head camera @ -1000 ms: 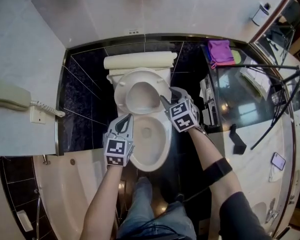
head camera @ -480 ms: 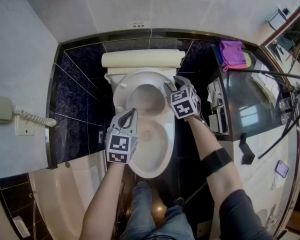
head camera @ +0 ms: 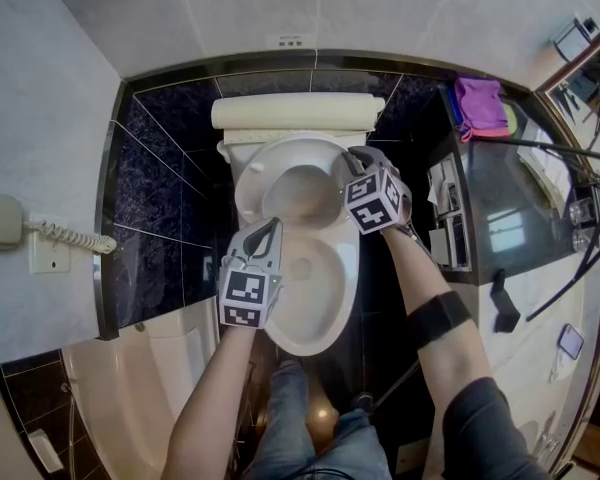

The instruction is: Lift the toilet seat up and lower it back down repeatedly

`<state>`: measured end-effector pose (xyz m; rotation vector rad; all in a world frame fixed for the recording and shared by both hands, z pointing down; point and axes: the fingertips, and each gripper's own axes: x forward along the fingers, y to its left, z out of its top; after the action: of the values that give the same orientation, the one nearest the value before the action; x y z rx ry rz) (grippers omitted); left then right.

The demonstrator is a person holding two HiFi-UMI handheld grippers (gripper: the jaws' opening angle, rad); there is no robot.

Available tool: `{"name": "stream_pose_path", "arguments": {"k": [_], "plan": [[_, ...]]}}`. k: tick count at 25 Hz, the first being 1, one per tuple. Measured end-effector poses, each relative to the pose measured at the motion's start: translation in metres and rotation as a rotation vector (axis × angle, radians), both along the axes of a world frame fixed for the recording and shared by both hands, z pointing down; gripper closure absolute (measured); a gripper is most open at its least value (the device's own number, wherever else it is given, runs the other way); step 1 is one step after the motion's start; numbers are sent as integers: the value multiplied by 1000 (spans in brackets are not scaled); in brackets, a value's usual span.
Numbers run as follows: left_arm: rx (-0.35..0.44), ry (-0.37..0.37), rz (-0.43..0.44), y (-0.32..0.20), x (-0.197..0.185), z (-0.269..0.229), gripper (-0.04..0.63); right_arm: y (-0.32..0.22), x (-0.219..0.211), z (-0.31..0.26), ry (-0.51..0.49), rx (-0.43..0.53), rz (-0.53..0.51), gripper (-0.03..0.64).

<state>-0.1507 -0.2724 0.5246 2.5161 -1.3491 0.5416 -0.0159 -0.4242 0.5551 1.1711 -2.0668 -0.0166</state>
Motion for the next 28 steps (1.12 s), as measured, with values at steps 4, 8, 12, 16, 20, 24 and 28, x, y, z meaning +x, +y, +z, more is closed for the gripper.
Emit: {"name": "stream_pose_path", "arguments": {"k": [4, 8, 12, 16, 20, 24, 28], "plan": [[-11, 2, -4, 6, 2, 5, 600, 4, 0, 0, 2, -7, -4, 548], [-22, 4, -17, 15, 4, 14, 600, 16, -1, -2, 6, -4, -15, 549], [-42, 1, -21, 30, 8, 22, 600, 36, 0, -7, 19, 18, -26, 549], [-59, -7, -44, 47, 9, 34, 600, 64, 0, -5, 15, 37, -45, 550], [-73, -3, -67, 65, 15, 40, 600, 97, 0, -7, 25, 53, -72, 551], [-83, 0, -94, 81, 20, 47, 600, 134, 2, -6, 27, 54, -91, 552], [-94, 0, -108, 97, 29, 52, 600, 173, 4, -2, 29, 62, -107, 552]]}}
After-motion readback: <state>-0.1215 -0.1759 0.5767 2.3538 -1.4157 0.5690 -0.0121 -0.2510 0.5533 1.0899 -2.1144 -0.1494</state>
